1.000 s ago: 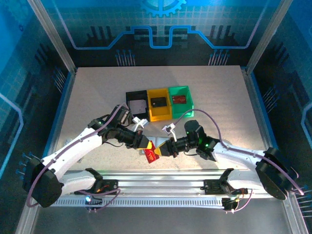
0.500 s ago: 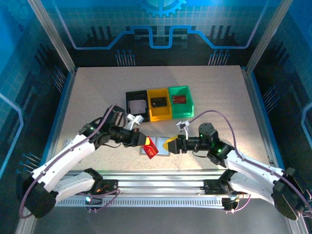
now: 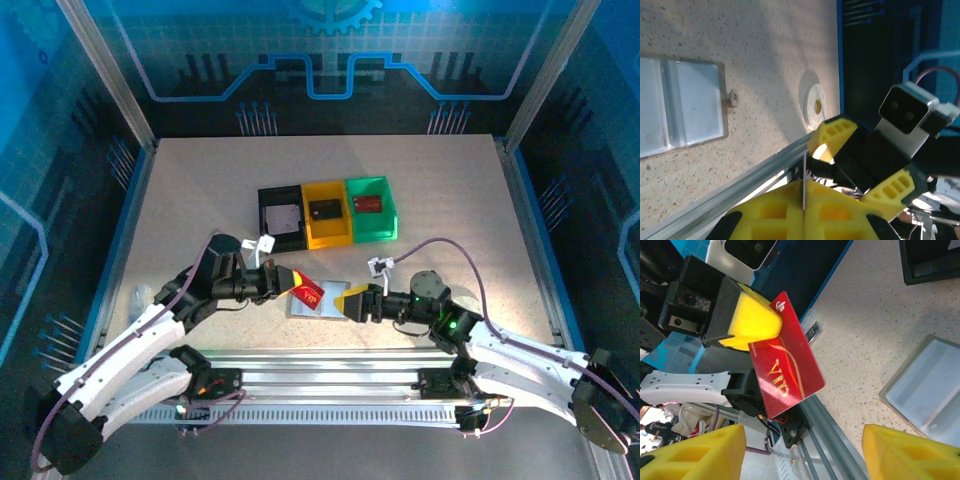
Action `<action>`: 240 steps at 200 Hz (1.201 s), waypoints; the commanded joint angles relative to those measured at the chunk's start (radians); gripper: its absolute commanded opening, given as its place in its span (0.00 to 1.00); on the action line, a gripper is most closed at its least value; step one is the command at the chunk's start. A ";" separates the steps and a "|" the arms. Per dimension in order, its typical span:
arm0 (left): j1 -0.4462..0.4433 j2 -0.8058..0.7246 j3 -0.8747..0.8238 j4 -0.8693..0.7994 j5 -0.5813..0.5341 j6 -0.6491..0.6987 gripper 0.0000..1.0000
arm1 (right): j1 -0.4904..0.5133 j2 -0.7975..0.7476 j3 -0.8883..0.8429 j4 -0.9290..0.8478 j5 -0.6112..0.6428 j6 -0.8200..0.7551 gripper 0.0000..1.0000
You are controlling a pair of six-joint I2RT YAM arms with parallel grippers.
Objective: Take the credit cards out of the card holder
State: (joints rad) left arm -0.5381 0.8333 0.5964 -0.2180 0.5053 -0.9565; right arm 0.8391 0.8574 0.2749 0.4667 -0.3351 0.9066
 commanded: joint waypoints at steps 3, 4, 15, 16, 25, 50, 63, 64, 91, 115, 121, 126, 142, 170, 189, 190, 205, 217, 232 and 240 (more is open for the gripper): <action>-0.005 -0.041 -0.034 0.077 -0.061 -0.111 0.00 | 0.049 0.040 0.004 0.085 0.144 0.059 0.63; -0.005 -0.043 -0.034 0.078 -0.063 -0.112 0.00 | 0.051 0.043 0.004 0.086 0.147 0.062 0.63; -0.006 -0.059 -0.045 0.080 -0.083 -0.125 0.00 | 0.073 0.069 0.003 0.108 0.183 0.085 0.63; -0.005 -0.060 -0.045 0.081 -0.085 -0.127 0.00 | 0.074 0.071 0.005 0.110 0.185 0.087 0.62; -0.006 -0.070 -0.058 0.093 -0.093 -0.142 0.00 | 0.092 0.092 0.004 0.131 0.216 0.106 0.62; -0.011 -0.081 -0.090 0.138 -0.097 -0.180 0.00 | 0.153 0.156 0.007 0.233 0.293 0.130 0.60; -0.014 -0.083 -0.101 0.151 -0.100 -0.189 0.00 | 0.177 0.196 0.016 0.294 0.304 0.131 0.58; -0.015 -0.083 -0.102 0.152 -0.100 -0.190 0.00 | 0.177 0.200 0.017 0.298 0.304 0.131 0.58; -0.022 -0.098 -0.120 0.164 -0.109 -0.204 0.00 | 0.203 0.284 0.047 0.394 0.292 0.134 0.55; -0.025 -0.110 -0.126 0.164 -0.111 -0.208 0.00 | 0.209 0.336 0.060 0.459 0.285 0.134 0.51; -0.026 -0.111 -0.127 0.165 -0.110 -0.210 0.00 | 0.210 0.344 0.062 0.469 0.286 0.132 0.49; -0.026 -0.113 -0.130 0.165 -0.110 -0.210 0.00 | 0.210 0.348 0.063 0.475 0.289 0.132 0.48; -0.028 -0.116 -0.138 0.169 -0.106 -0.214 0.00 | 0.211 0.351 0.068 0.481 0.294 0.126 0.45; -0.031 -0.123 -0.157 0.181 -0.104 -0.220 0.00 | 0.212 0.348 0.082 0.472 0.289 0.112 0.40; -0.031 -0.126 -0.160 0.182 -0.103 -0.222 0.00 | 0.211 0.345 0.090 0.465 0.288 0.107 0.34; -0.031 -0.126 -0.160 0.183 -0.102 -0.221 0.00 | 0.211 0.345 0.090 0.464 0.288 0.106 0.34; -0.030 -0.128 -0.160 0.184 -0.103 -0.222 0.00 | 0.211 0.347 0.099 0.458 0.279 0.103 0.30; -0.030 -0.129 -0.160 0.188 -0.103 -0.223 0.00 | 0.212 0.346 0.102 0.454 0.278 0.100 0.28; -0.031 -0.129 -0.159 0.190 -0.102 -0.223 0.00 | 0.212 0.346 0.103 0.452 0.281 0.098 0.25; -0.031 -0.129 -0.160 0.189 -0.102 -0.222 0.00 | 0.212 0.346 0.103 0.451 0.284 0.098 0.22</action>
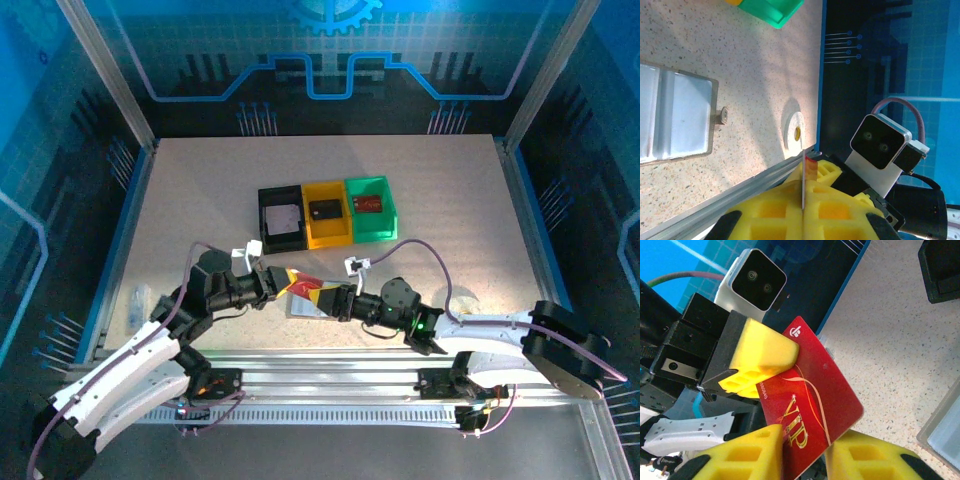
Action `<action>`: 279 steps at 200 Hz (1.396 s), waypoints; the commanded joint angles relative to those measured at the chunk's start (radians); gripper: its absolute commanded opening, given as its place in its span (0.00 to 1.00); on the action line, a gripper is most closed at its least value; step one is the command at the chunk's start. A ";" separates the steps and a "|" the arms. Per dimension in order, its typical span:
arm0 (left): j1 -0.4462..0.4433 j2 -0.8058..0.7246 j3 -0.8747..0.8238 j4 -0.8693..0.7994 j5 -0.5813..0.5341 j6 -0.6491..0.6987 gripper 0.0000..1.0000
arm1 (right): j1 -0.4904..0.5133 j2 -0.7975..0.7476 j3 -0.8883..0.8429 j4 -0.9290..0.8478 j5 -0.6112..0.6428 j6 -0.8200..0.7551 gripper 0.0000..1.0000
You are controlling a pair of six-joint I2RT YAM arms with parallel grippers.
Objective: Take the credit cards out of the card holder
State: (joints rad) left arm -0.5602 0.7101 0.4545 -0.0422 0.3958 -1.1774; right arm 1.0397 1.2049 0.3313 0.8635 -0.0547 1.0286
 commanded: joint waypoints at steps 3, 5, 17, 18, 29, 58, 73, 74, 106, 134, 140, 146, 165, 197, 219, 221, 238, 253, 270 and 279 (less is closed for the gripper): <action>-0.008 -0.007 -0.019 0.014 0.008 -0.002 0.00 | 0.012 -0.001 0.047 0.054 0.004 -0.025 0.21; -0.008 -0.006 -0.018 0.015 0.008 -0.001 0.00 | 0.013 -0.001 0.047 0.054 0.005 -0.025 0.20; -0.008 -0.007 -0.017 0.016 0.012 0.000 0.00 | 0.013 -0.001 0.046 0.056 0.007 -0.025 0.16; -0.009 -0.006 -0.017 0.016 0.012 0.000 0.00 | 0.013 -0.001 0.047 0.056 0.008 -0.025 0.15; -0.009 -0.006 -0.015 0.012 0.011 0.005 0.00 | 0.012 -0.002 0.048 0.055 0.010 -0.025 0.10; -0.008 -0.005 -0.003 -0.008 0.007 0.018 0.10 | 0.012 -0.018 0.048 0.034 0.022 -0.033 0.01; -0.009 -0.003 0.008 -0.026 0.003 0.032 0.14 | 0.011 -0.036 0.048 0.009 0.031 -0.039 0.00; -0.009 -0.004 0.009 -0.029 0.003 0.033 0.15 | 0.012 -0.038 0.048 0.006 0.031 -0.040 0.00; -0.008 0.002 0.047 -0.092 -0.008 0.077 0.31 | 0.011 -0.095 0.053 -0.086 0.058 -0.064 0.00; -0.006 0.027 0.123 -0.202 -0.025 0.167 0.50 | -0.002 -0.171 0.078 -0.257 0.091 -0.099 0.00; -0.006 0.036 0.151 -0.239 -0.032 0.198 0.55 | -0.008 -0.195 0.086 -0.313 0.104 -0.105 0.00; -0.003 0.047 0.181 -0.280 -0.039 0.231 0.58 | -0.019 -0.223 0.097 -0.384 0.118 -0.113 0.00; 0.015 0.088 0.279 -0.399 -0.047 0.343 0.68 | -0.063 -0.305 0.129 -0.578 0.133 -0.140 0.00; 0.100 0.149 0.428 -0.566 -0.050 0.510 0.85 | -0.208 -0.438 0.216 -0.919 0.091 -0.207 0.00; 0.158 0.190 0.500 -0.645 -0.074 0.604 0.98 | -0.309 -0.475 0.297 -1.131 0.066 -0.273 0.00; 0.160 0.193 0.505 -0.651 -0.080 0.611 0.99 | -0.318 -0.475 0.306 -1.150 0.064 -0.279 0.00; 0.174 0.224 0.548 -0.702 -0.155 0.680 0.99 | -0.393 -0.457 0.374 -1.286 0.035 -0.340 0.00; 0.175 0.244 0.564 -0.722 -0.240 0.731 0.99 | -0.462 -0.418 0.429 -1.384 -0.008 -0.385 0.00; 0.178 0.259 0.555 -0.721 -0.329 0.774 0.99 | -0.535 -0.370 0.477 -1.440 -0.078 -0.426 0.00; 0.177 0.258 0.538 -0.714 -0.370 0.778 0.99 | -0.568 -0.341 0.498 -1.455 -0.108 -0.444 0.00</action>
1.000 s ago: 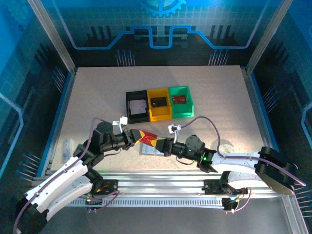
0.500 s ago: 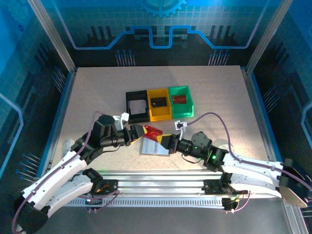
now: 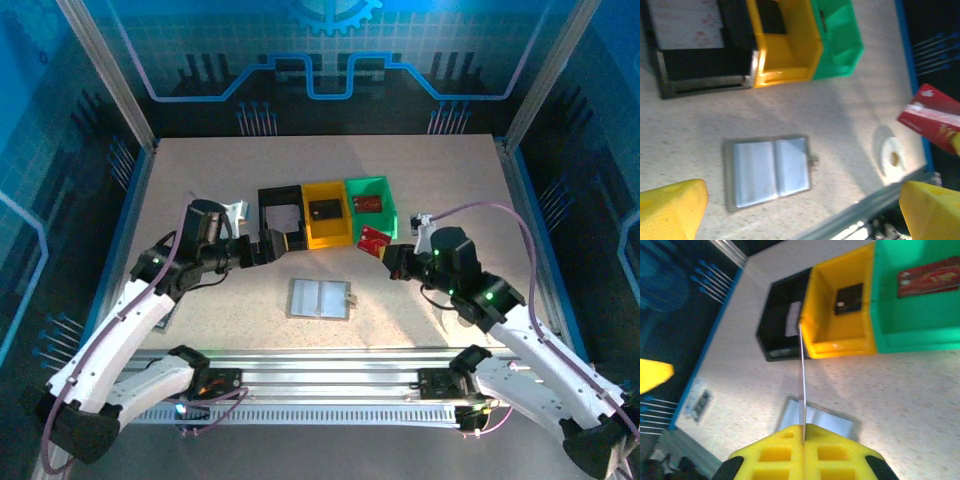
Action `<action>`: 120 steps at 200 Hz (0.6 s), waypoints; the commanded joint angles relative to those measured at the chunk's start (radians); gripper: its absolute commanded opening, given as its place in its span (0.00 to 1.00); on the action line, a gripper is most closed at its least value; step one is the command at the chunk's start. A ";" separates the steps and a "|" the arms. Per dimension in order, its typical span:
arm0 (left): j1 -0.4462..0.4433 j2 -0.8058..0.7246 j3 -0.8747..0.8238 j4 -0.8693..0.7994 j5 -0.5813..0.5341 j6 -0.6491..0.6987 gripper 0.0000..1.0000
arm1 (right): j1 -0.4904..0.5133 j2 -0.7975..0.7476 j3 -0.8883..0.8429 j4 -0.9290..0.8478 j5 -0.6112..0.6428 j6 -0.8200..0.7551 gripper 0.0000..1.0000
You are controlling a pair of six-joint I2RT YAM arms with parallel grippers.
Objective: Take the credit cards out of the card holder
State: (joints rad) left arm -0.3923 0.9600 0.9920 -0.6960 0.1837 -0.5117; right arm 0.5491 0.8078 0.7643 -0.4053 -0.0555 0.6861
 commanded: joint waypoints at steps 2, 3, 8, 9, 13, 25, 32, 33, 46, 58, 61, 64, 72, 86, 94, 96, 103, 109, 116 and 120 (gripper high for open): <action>0.010 0.008 -0.003 -0.059 -0.164 0.113 0.99 | -0.082 0.062 0.070 -0.189 -0.111 -0.103 0.00; 0.009 0.008 -0.005 -0.057 -0.168 0.112 0.99 | -0.085 0.064 0.072 -0.190 -0.115 -0.106 0.00; 0.009 0.005 -0.015 -0.051 -0.179 0.111 0.99 | -0.098 0.082 0.084 -0.196 -0.123 -0.114 0.00; 0.009 0.004 -0.017 -0.049 -0.181 0.112 0.99 | -0.101 0.086 0.086 -0.198 -0.125 -0.116 0.00; 0.009 0.001 -0.026 -0.042 -0.186 0.114 0.99 | -0.110 0.100 0.097 -0.204 -0.129 -0.124 0.00; 0.009 -0.016 -0.065 -0.012 -0.199 0.109 0.99 | -0.134 0.148 0.135 -0.219 -0.144 -0.151 0.00; 0.009 -0.023 -0.093 0.011 -0.205 0.110 0.99 | -0.145 0.179 0.164 -0.228 -0.144 -0.165 0.00; 0.009 -0.024 -0.096 0.015 -0.205 0.109 0.99 | -0.146 0.183 0.168 -0.231 -0.143 -0.168 0.00; 0.010 -0.024 -0.126 0.029 -0.217 0.104 0.99 | -0.166 0.245 0.213 -0.249 -0.139 -0.193 0.00; 0.011 -0.010 -0.116 0.017 -0.216 0.109 0.99 | -0.184 0.305 0.255 -0.256 -0.150 -0.215 0.00; 0.011 -0.007 -0.114 0.014 -0.216 0.110 0.99 | -0.188 0.321 0.267 -0.258 -0.152 -0.218 0.00; 0.010 -0.004 -0.113 0.012 -0.217 0.109 0.99 | -0.193 0.335 0.278 -0.261 -0.153 -0.221 0.00; 0.011 0.003 -0.117 0.012 -0.219 0.110 0.99 | -0.201 0.371 0.304 -0.258 -0.164 -0.227 0.00; 0.010 0.018 -0.115 0.007 -0.220 0.110 0.99 | -0.208 0.431 0.348 -0.246 -0.172 -0.241 0.00; 0.011 0.026 -0.110 0.002 -0.225 0.110 0.99 | -0.210 0.470 0.379 -0.253 -0.163 -0.255 0.00; 0.010 0.027 -0.108 -0.001 -0.225 0.110 0.99 | -0.211 0.478 0.388 -0.255 -0.161 -0.259 0.00; 0.011 0.032 -0.106 -0.004 -0.228 0.109 0.99 | -0.218 0.514 0.419 -0.266 -0.162 -0.274 0.00; 0.011 0.036 -0.106 -0.006 -0.231 0.109 0.99 | -0.226 0.547 0.448 -0.279 -0.161 -0.286 0.00; 0.011 0.039 -0.104 -0.010 -0.234 0.108 0.99 | -0.236 0.582 0.480 -0.297 -0.152 -0.297 0.00; 0.010 0.039 -0.103 -0.012 -0.233 0.108 0.99 | -0.240 0.604 0.500 -0.309 -0.145 -0.304 0.00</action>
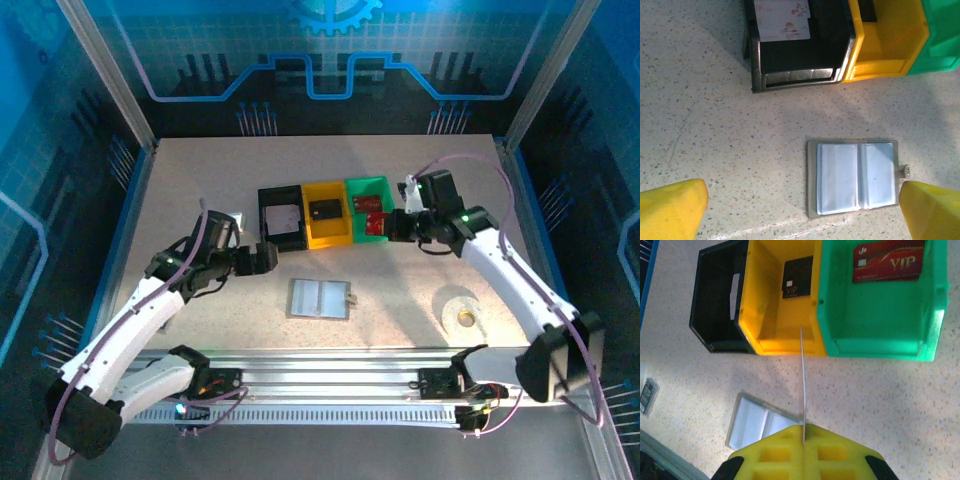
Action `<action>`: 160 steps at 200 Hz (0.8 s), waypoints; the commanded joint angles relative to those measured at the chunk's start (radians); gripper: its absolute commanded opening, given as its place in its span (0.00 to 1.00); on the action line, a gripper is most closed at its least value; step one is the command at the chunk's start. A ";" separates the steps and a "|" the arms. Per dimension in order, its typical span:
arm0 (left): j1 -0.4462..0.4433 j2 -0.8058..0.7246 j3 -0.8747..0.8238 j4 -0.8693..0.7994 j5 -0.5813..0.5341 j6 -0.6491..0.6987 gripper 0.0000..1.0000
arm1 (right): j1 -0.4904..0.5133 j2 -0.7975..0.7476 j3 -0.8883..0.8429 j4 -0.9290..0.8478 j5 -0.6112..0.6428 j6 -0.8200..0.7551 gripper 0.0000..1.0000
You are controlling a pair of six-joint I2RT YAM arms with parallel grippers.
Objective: Take the credit cards out of the card holder
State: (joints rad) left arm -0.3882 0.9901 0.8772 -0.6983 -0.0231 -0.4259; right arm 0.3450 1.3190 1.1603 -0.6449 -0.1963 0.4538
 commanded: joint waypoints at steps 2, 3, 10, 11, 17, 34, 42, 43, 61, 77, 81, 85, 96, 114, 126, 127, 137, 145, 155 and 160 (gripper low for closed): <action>0.006 0.008 0.014 -0.012 -0.027 0.022 0.99 | -0.039 0.102 0.113 -0.075 -0.004 -0.076 0.00; 0.006 0.009 0.014 -0.012 -0.029 0.022 0.99 | -0.040 0.106 0.117 -0.076 -0.004 -0.079 0.00; 0.007 0.007 0.016 -0.015 -0.035 0.024 0.99 | -0.047 0.141 0.149 -0.094 -0.002 -0.093 0.00; 0.006 0.007 0.016 -0.015 -0.036 0.024 0.99 | -0.047 0.145 0.153 -0.096 -0.001 -0.095 0.00; 0.006 0.005 0.016 -0.015 -0.041 0.023 0.99 | -0.051 0.173 0.181 -0.107 -0.002 -0.104 0.00; 0.006 -0.001 0.014 -0.011 -0.049 0.026 0.99 | -0.052 0.252 0.262 -0.145 0.005 -0.133 0.00; 0.006 -0.001 0.014 -0.011 -0.049 0.027 0.99 | -0.054 0.289 0.302 -0.170 0.018 -0.143 0.00; 0.006 -0.002 0.014 -0.011 -0.049 0.026 0.99 | -0.054 0.293 0.305 -0.173 0.021 -0.144 0.00; 0.006 0.001 0.017 -0.018 -0.052 0.029 0.99 | -0.055 0.355 0.364 -0.196 0.049 -0.159 0.00; 0.006 -0.001 0.017 -0.021 -0.055 0.029 0.99 | -0.057 0.405 0.397 -0.193 0.035 -0.167 0.00; 0.007 -0.001 0.018 -0.021 -0.056 0.028 0.99 | -0.057 0.419 0.406 -0.194 0.032 -0.167 0.00; 0.006 -0.001 0.017 -0.020 -0.057 0.029 0.99 | -0.057 0.432 0.416 -0.198 0.033 -0.166 0.00; 0.006 0.000 0.018 -0.020 -0.057 0.028 0.99 | -0.057 0.465 0.437 -0.204 0.033 -0.165 0.00; 0.006 0.005 0.020 -0.023 -0.058 0.030 0.99 | -0.056 0.507 0.459 -0.197 0.022 -0.171 0.00; 0.007 0.007 0.021 -0.026 -0.059 0.030 0.99 | -0.056 0.532 0.469 -0.191 0.021 -0.172 0.00; 0.006 0.007 0.021 -0.026 -0.059 0.030 0.99 | -0.056 0.535 0.470 -0.190 0.021 -0.172 0.00; 0.006 0.008 0.020 -0.027 -0.058 0.032 0.99 | -0.057 0.552 0.476 -0.180 0.024 -0.170 0.00; 0.006 0.009 0.021 -0.026 -0.059 0.031 0.99 | -0.059 0.563 0.478 -0.169 0.029 -0.167 0.00; 0.007 0.010 0.020 -0.025 -0.059 0.033 0.99 | -0.063 0.580 0.482 -0.156 0.028 -0.165 0.00; 0.007 0.011 0.022 -0.025 -0.058 0.033 0.99 | -0.064 0.591 0.486 -0.153 0.026 -0.164 0.00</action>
State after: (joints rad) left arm -0.3882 0.9997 0.8772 -0.7025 -0.0647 -0.4152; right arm 0.2996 1.8725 1.6043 -0.8001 -0.1650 0.3046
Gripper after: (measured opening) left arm 0.991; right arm 0.039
